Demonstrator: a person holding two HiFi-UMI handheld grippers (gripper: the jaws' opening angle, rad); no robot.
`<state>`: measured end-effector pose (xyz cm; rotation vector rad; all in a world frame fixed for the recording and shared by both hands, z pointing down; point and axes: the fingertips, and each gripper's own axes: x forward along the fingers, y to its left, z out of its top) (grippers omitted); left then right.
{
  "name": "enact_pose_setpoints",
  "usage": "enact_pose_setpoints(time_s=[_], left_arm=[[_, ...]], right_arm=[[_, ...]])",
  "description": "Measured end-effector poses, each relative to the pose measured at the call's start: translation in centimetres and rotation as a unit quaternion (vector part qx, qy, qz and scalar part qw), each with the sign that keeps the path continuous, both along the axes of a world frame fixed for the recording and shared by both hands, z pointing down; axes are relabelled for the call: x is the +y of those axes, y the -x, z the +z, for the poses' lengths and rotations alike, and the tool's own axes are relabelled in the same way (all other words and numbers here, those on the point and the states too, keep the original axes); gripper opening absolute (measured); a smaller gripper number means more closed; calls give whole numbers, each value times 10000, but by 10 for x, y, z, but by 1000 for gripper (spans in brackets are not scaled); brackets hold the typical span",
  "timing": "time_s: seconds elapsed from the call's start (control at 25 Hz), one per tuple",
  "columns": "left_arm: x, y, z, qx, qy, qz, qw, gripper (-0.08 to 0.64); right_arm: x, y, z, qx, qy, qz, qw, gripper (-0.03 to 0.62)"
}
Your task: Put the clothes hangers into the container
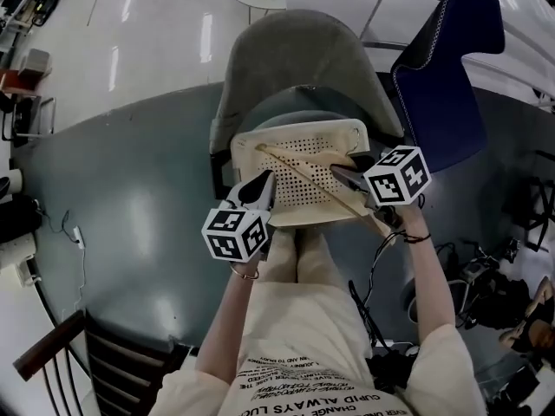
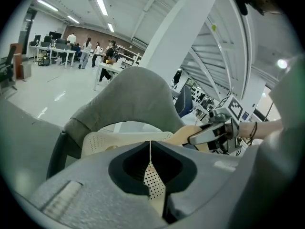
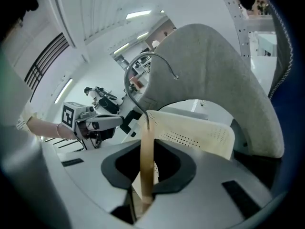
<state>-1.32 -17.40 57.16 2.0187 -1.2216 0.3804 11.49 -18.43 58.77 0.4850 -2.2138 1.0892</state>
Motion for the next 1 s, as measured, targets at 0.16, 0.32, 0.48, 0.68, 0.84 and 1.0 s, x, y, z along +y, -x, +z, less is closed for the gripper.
enact_pose_setpoints(time_s=[0.16, 0.32, 0.48, 0.68, 0.84, 1.0], left_arm=[[-3, -3, 16, 3, 116, 25, 9999, 26], [-3, -7, 29, 46, 248, 53, 9997, 26], [-7, -13, 42, 115, 354, 110, 9992, 26], [-11, -17, 57, 158, 443, 177, 9987, 26], [-12, -19, 64, 198, 489, 213, 9984, 26], [-9, -19, 70, 205, 559, 288, 9978, 26]], right_arm=[[-7, 4, 18, 87, 153, -208, 9996, 55], [-9, 9, 34, 106, 316, -339, 9989, 55], [-12, 11, 47, 54, 581, -364, 9976, 55], [-18, 15, 59, 22, 768, -420, 9962, 55], [-20, 17, 65, 43, 859, -492, 9951, 55], [-19, 20, 72, 105, 921, -522, 9943, 57]])
